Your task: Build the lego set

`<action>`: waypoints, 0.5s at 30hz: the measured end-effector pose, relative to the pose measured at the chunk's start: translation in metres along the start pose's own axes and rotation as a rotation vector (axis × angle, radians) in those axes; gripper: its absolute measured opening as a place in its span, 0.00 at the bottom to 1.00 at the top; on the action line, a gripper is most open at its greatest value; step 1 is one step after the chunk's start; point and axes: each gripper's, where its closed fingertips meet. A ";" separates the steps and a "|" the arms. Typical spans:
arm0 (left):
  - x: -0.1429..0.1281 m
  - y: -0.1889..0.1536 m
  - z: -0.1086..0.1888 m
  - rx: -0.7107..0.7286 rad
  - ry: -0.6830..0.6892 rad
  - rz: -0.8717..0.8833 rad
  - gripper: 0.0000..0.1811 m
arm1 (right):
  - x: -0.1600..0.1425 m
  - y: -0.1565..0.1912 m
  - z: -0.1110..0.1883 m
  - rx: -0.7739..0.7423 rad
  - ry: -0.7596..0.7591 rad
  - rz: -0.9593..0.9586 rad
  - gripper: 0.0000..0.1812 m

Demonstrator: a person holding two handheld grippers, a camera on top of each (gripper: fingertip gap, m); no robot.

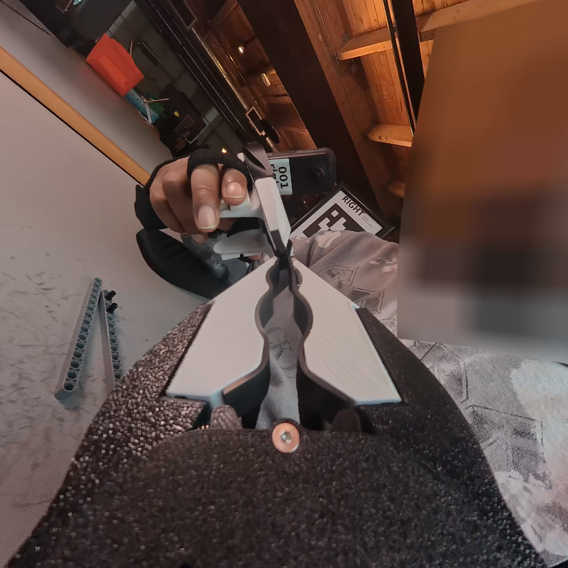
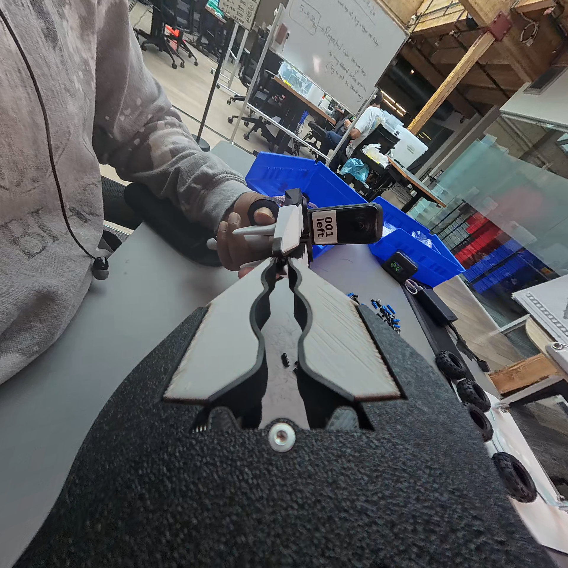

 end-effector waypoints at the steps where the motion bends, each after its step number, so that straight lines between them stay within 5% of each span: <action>1: 0.000 -0.001 -0.001 -0.004 0.003 -0.004 0.02 | 0.001 0.000 0.000 0.002 0.002 0.000 0.04; 15: -0.001 0.005 0.000 0.036 0.005 0.009 0.03 | -0.008 0.000 -0.001 -0.038 0.101 0.087 0.03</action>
Point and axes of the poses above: each gripper's, where its closed fingertips meet, z back along the fingers, x out of its top, y = z × x across the jaws, and after that the axes turned 13 degrees about y, right-handed
